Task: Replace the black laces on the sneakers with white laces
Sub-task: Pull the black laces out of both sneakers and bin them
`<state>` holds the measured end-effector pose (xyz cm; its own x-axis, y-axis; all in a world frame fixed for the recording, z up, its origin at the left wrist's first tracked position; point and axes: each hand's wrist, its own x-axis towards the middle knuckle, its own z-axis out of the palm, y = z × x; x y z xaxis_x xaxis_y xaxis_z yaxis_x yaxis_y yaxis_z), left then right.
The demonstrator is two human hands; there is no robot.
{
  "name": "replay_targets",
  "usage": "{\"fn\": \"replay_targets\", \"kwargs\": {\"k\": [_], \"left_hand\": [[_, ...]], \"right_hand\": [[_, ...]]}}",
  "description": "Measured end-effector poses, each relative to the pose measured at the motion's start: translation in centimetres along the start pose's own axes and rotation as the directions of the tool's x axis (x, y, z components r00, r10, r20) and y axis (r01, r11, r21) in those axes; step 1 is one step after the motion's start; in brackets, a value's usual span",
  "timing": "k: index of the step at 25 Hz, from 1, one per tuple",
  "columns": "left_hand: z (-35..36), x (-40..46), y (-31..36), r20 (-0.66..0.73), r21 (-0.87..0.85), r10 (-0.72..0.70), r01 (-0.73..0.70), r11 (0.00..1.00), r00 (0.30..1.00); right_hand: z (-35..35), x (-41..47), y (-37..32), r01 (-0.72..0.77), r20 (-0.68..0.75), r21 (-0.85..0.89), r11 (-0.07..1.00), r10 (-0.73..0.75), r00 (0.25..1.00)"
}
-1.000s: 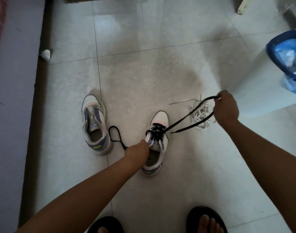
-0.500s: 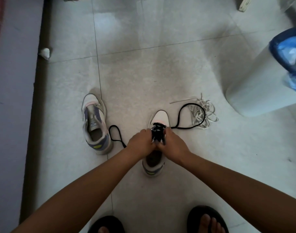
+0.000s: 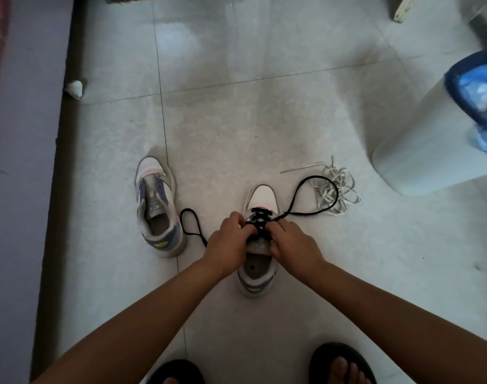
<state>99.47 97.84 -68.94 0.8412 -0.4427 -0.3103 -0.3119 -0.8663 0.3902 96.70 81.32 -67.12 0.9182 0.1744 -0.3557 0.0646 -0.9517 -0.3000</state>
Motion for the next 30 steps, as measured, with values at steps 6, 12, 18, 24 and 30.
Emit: {"fn": "replay_targets", "kwargs": {"k": [6,12,18,24,30], "left_hand": [[-2.8,0.5,1.8,0.012,-0.749,-0.175,0.125,0.651,0.985],[-7.4,-3.8,-1.3,0.302,-0.953,0.045,0.299,0.051,0.952],[-2.5,-8.6,-4.1,0.831,-0.436,-0.130,0.778,0.452,0.541],[1.2,-10.6,-5.2,0.745,0.006,-0.522,0.778,0.628,0.415],[-1.2,-6.0,-0.2,0.168,0.079,-0.272,0.262,0.962,0.947]], "right_hand": [[0.4,0.6,-0.9,-0.083,0.033,0.139,0.987,0.080,0.996],[0.6,0.7,-0.6,-0.040,-0.026,0.002,0.999,0.040,0.999],[0.8,0.7,-1.5,0.056,-0.153,-0.227,0.972,-0.093,0.984],[-0.1,2.3,-0.6,-0.218,0.094,0.206,0.954,0.203,0.975],[-0.1,2.1,-1.0,0.001,-0.016,-0.047,0.999,-0.002,1.000]]}}
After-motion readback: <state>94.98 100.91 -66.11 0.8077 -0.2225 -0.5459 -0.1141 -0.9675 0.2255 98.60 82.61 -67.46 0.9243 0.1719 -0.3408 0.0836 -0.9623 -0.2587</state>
